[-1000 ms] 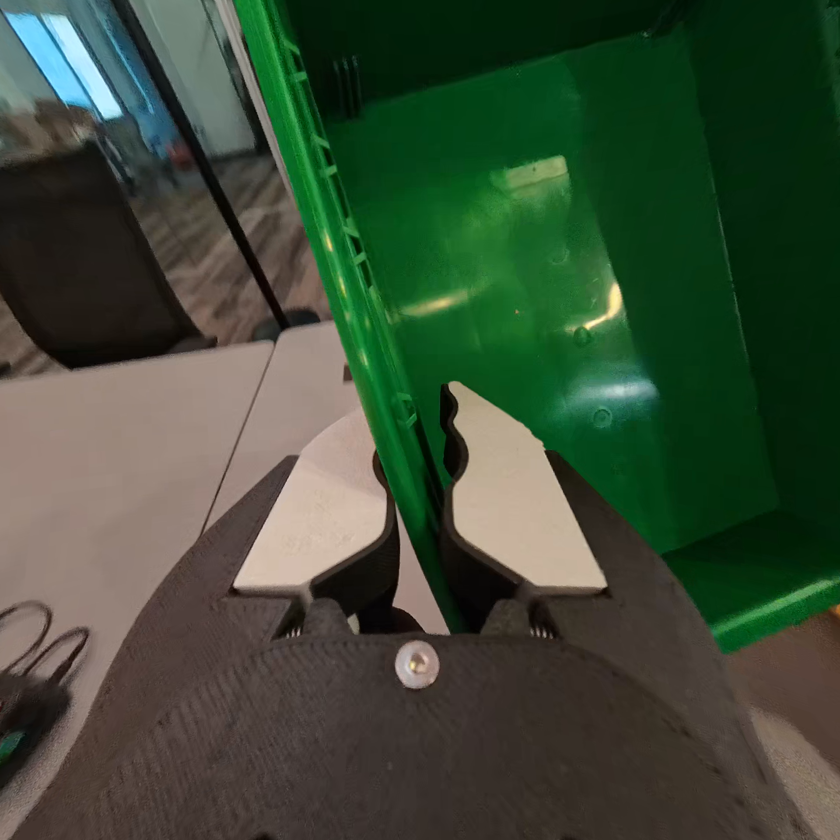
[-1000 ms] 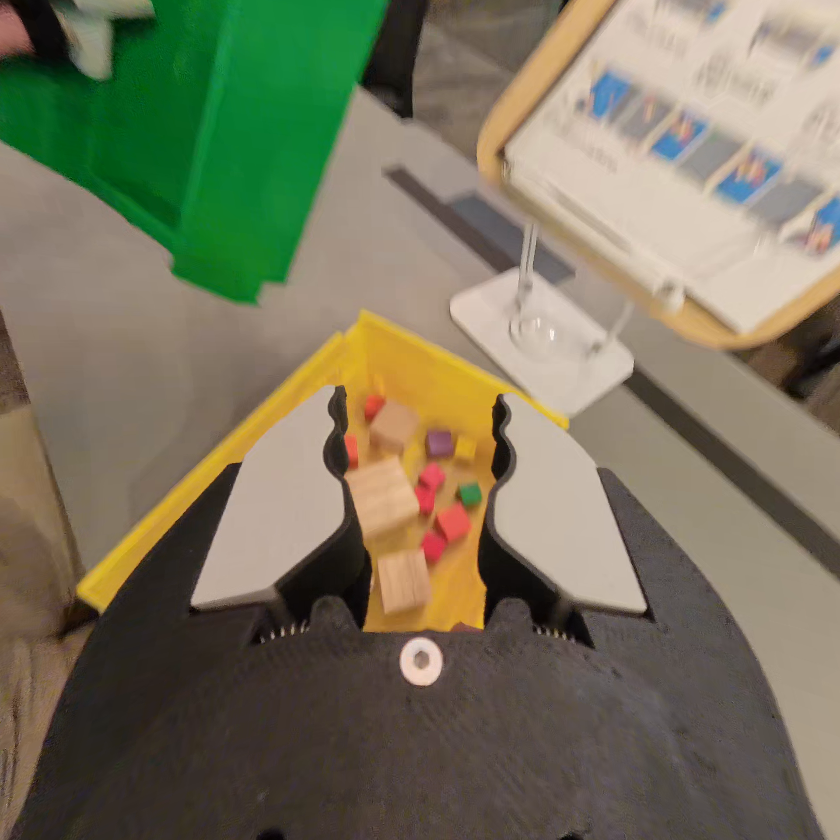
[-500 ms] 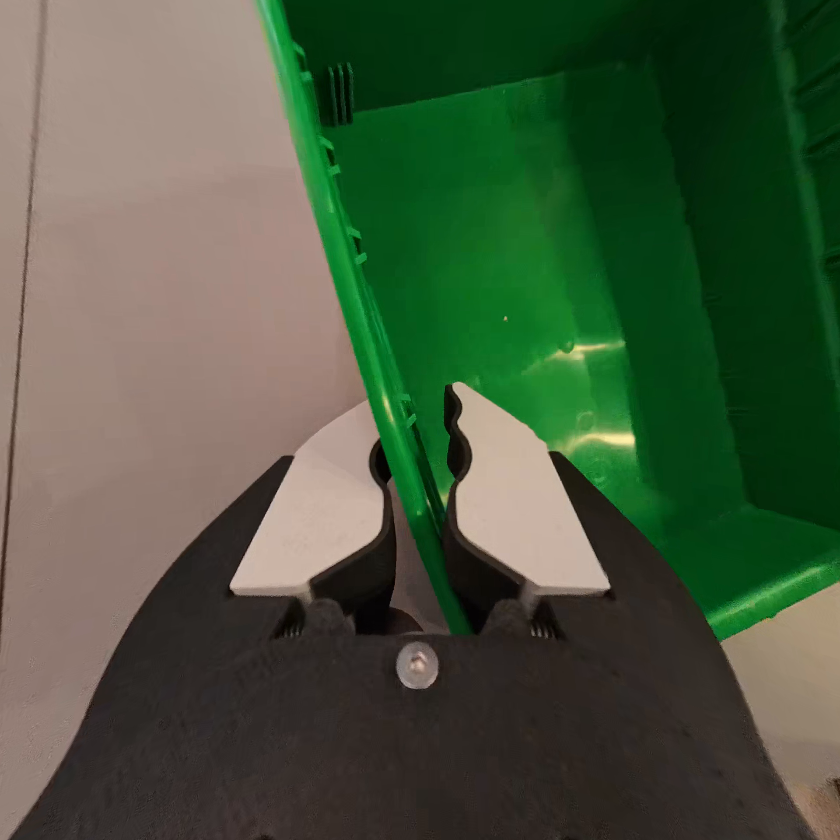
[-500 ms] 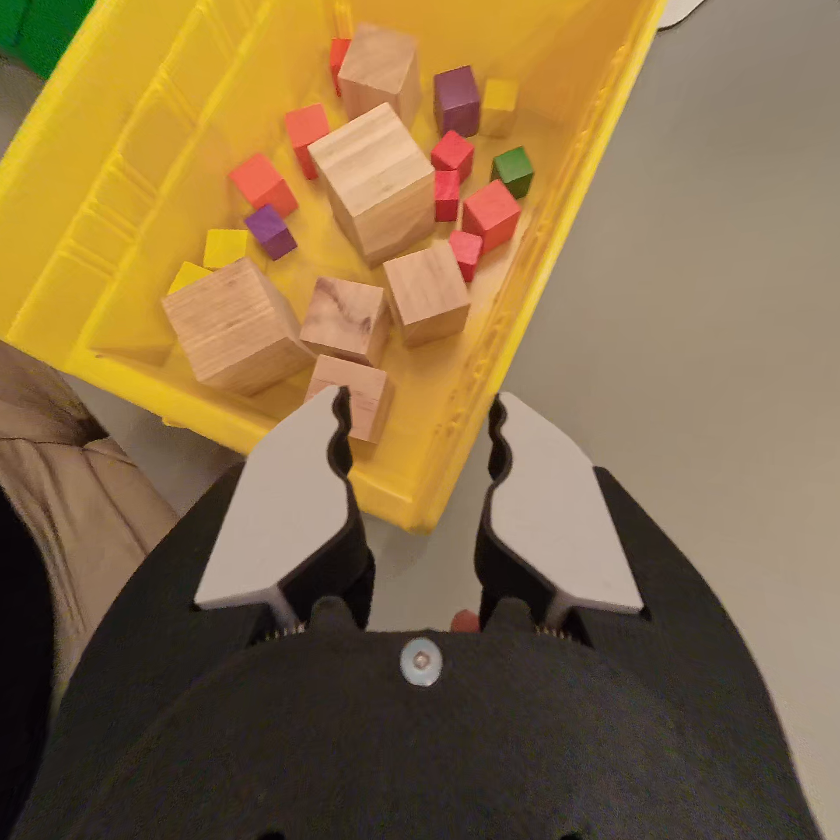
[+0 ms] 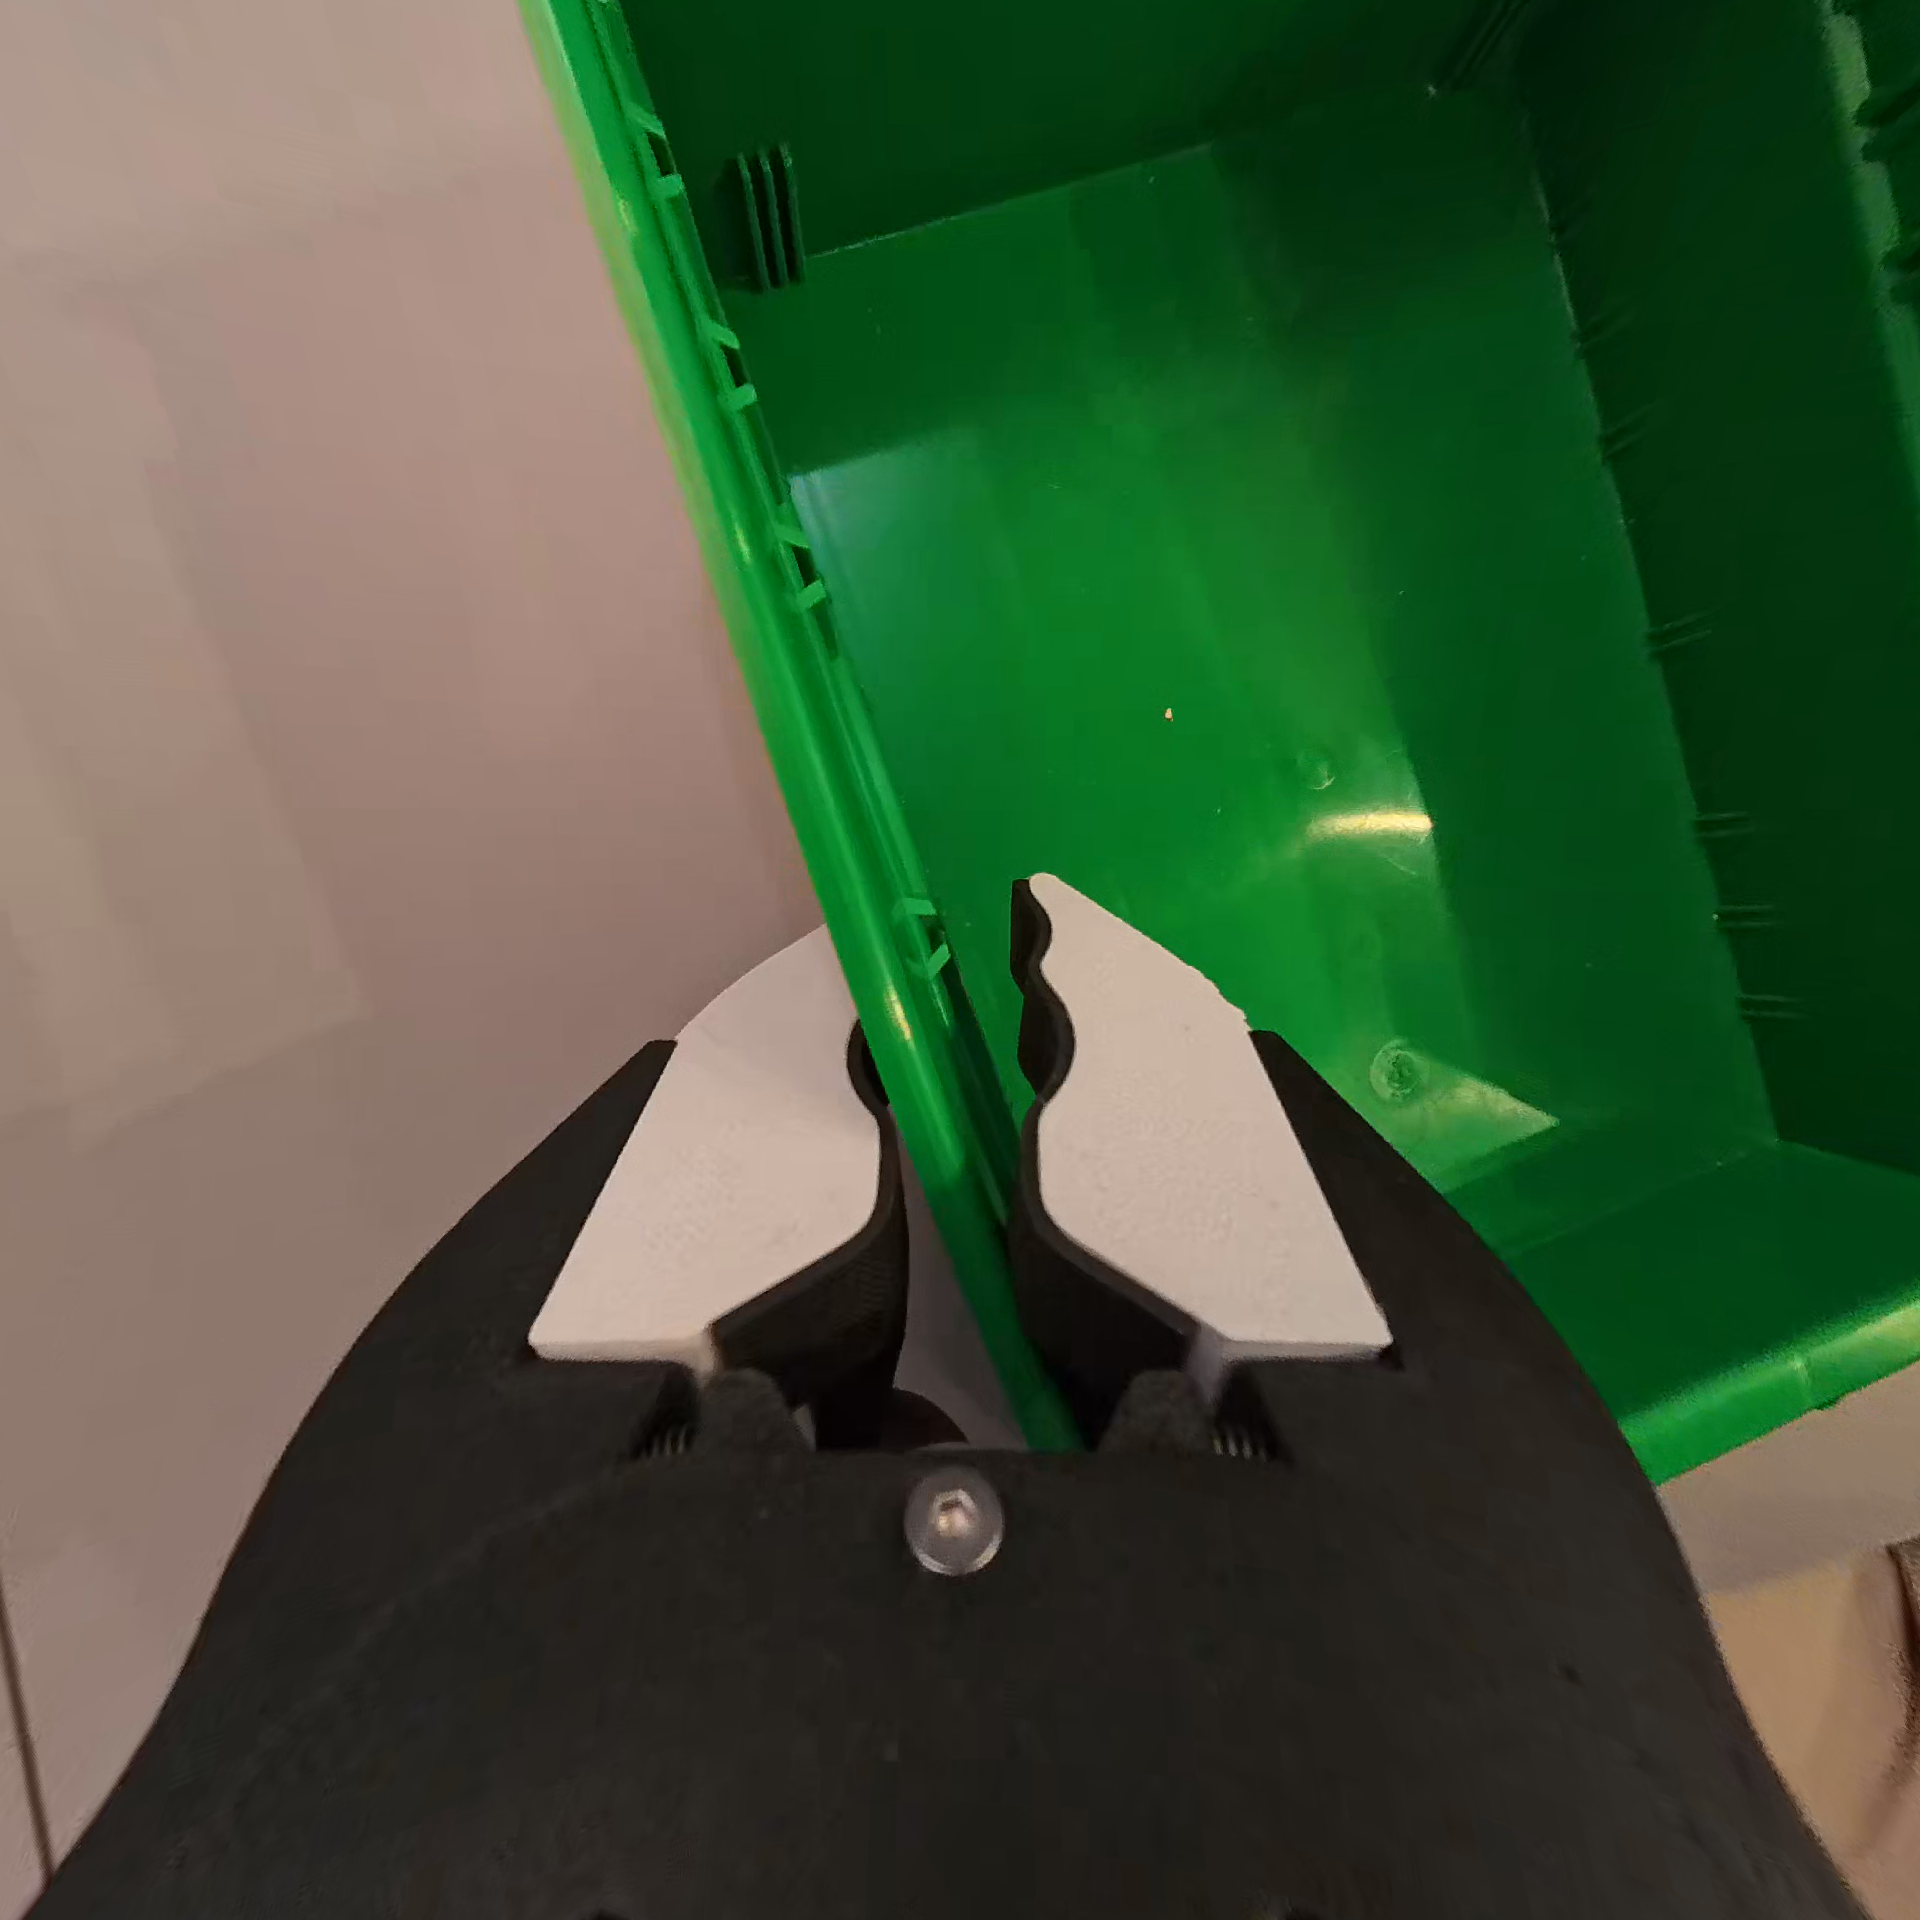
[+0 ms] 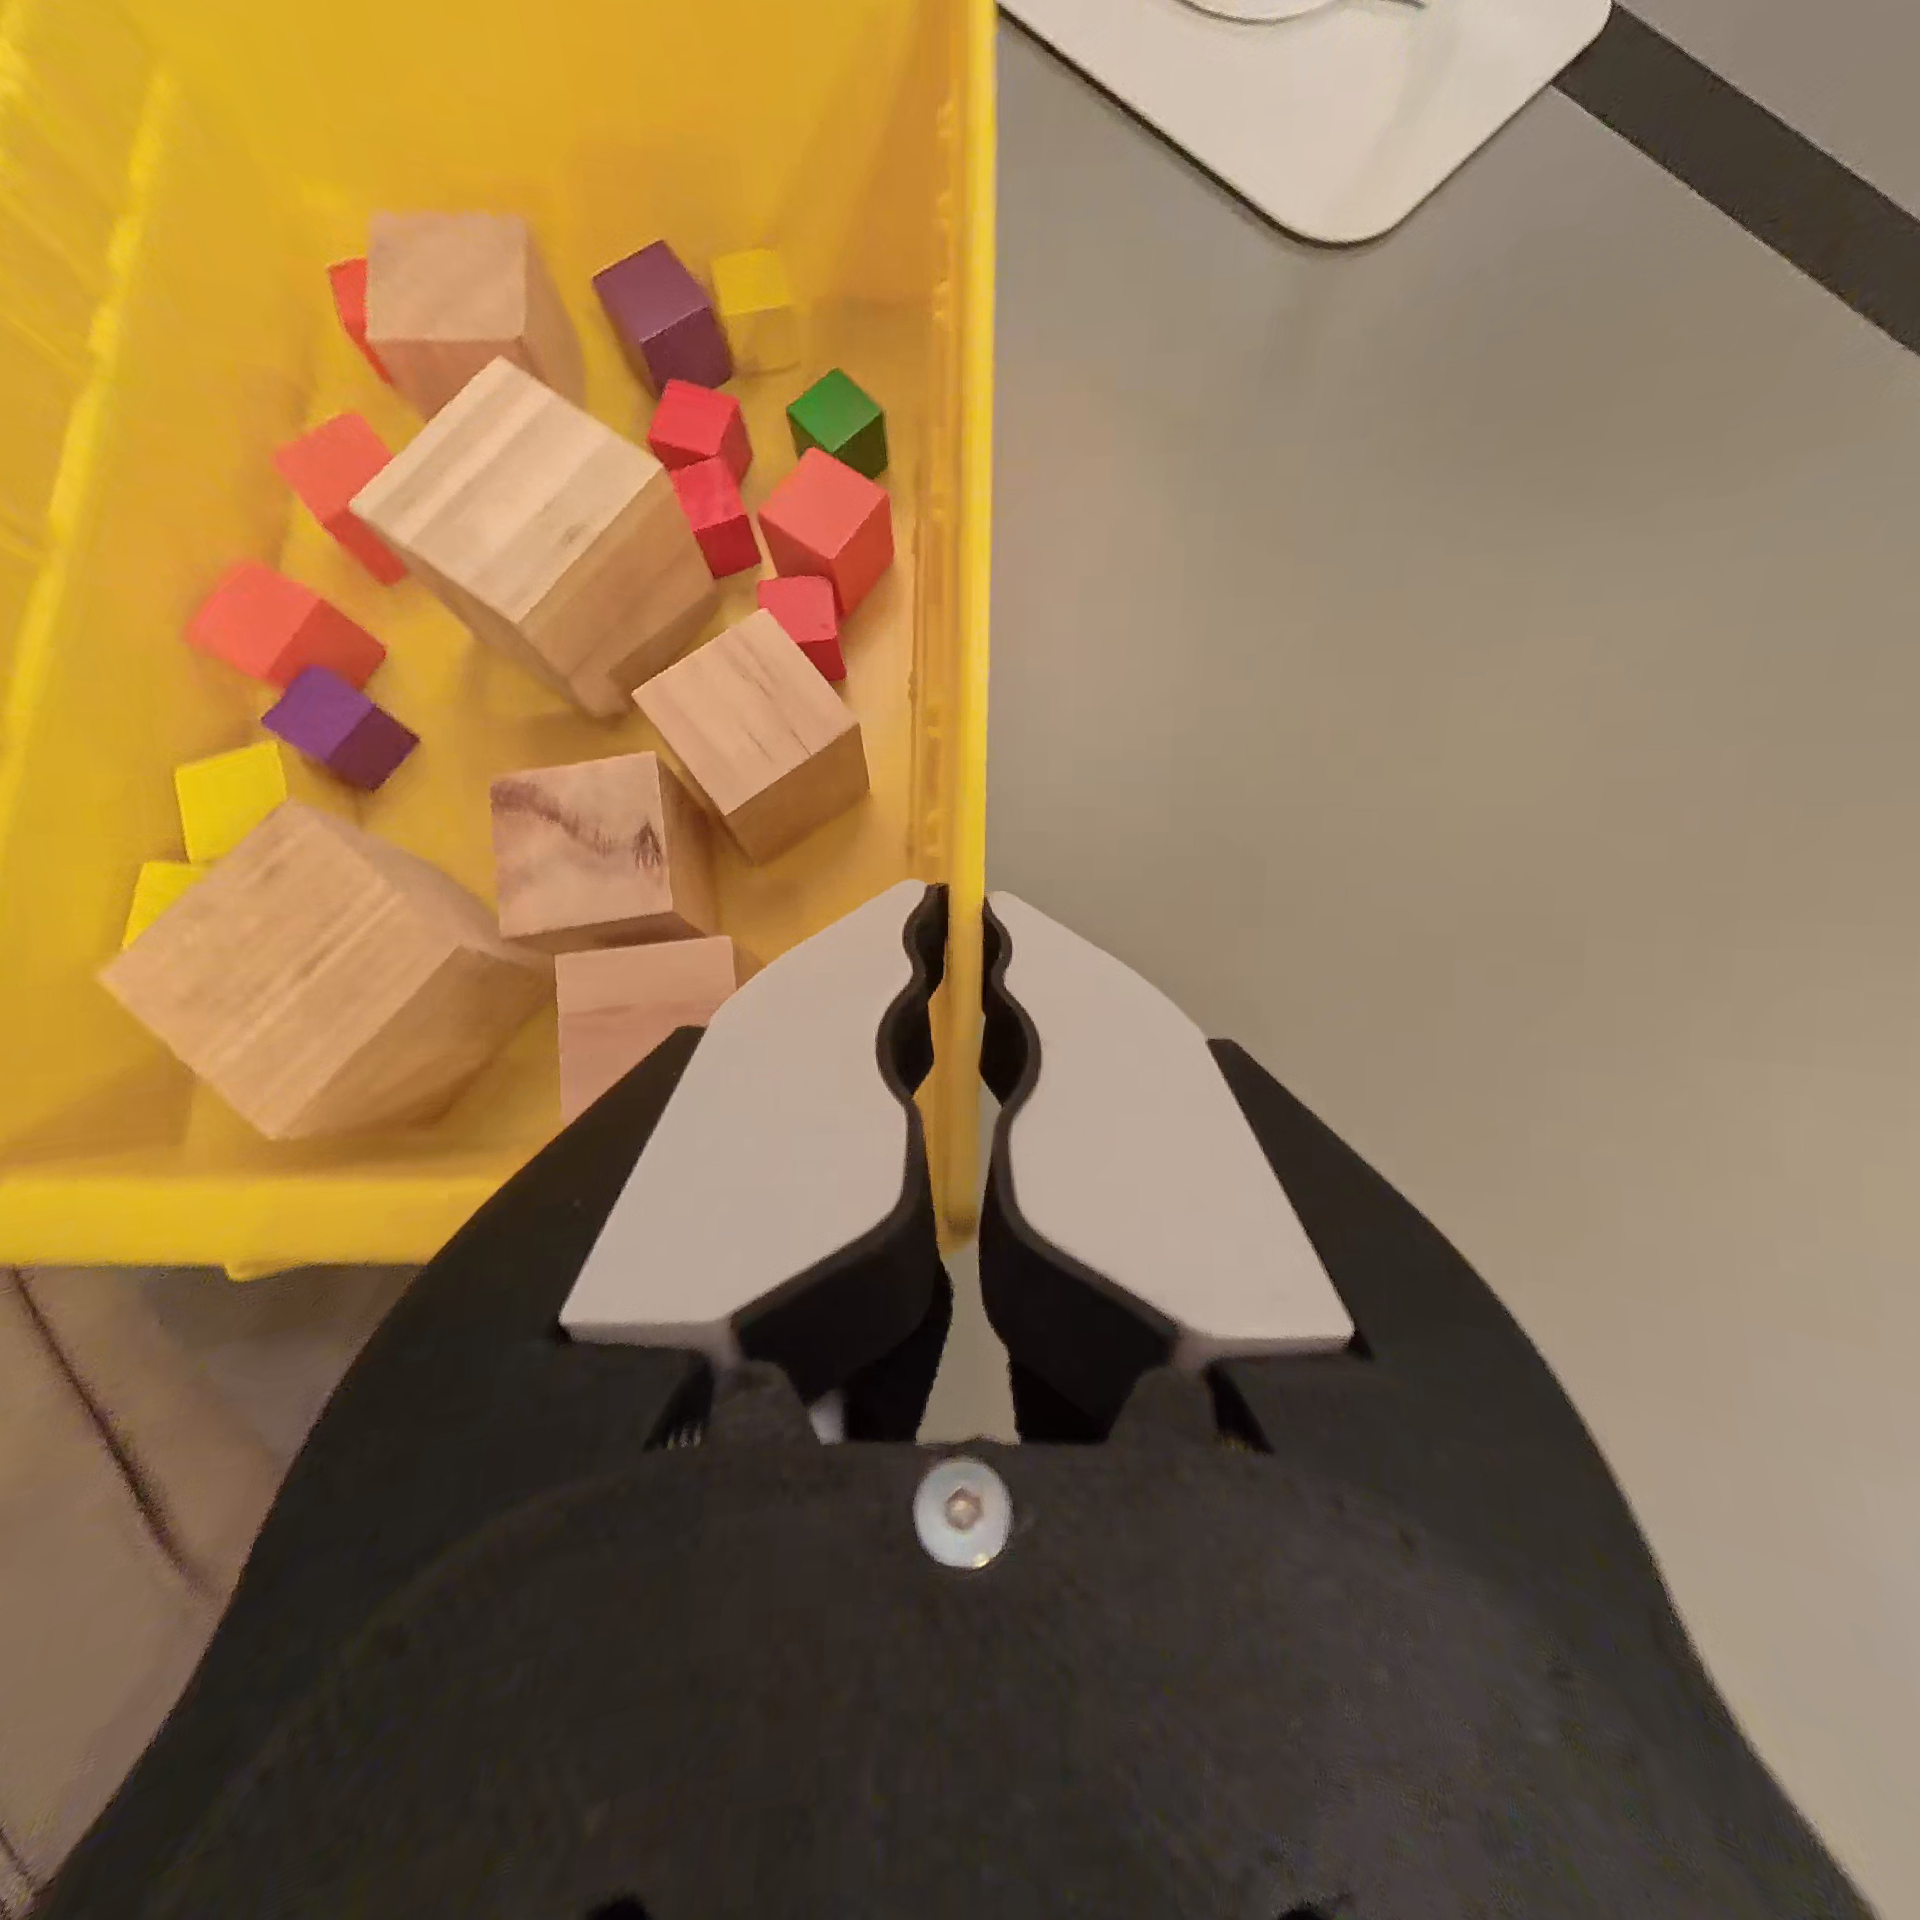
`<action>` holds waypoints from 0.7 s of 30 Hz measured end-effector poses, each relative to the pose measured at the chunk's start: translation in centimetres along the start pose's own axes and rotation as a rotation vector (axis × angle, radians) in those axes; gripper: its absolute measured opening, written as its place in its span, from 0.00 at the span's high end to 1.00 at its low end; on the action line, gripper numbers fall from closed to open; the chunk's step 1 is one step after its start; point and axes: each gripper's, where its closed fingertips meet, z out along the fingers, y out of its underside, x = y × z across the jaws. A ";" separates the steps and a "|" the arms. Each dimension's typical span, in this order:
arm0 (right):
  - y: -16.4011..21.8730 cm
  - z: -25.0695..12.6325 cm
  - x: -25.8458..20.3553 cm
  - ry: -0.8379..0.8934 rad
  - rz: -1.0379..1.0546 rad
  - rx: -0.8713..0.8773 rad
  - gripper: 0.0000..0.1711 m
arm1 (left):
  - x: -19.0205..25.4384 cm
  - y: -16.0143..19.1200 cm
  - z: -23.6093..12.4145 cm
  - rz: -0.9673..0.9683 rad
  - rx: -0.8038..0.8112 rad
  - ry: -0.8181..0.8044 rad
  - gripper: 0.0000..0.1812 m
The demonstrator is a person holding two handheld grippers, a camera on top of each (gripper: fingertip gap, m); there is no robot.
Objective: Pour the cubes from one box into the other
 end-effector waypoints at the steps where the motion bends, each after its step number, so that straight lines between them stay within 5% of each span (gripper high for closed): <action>1: -0.4 0.3 -0.1 -0.004 -0.002 -0.001 1.00 | -0.3 0.1 -0.5 -0.011 0.017 -0.005 0.91; 7: -2.8 2.6 -1.8 -0.054 0.022 -0.002 1.00 | -2.6 -0.4 -3.9 -0.098 0.113 0.002 0.91; 14: -6.4 5.9 -7.4 -0.105 0.084 0.047 1.00 | -2.7 -5.2 -10.8 -0.072 0.233 -0.013 0.91; 21: -9.2 6.5 -20.8 -0.489 0.147 0.111 0.61 | 0.9 -11.2 -17.3 0.041 0.332 0.003 0.91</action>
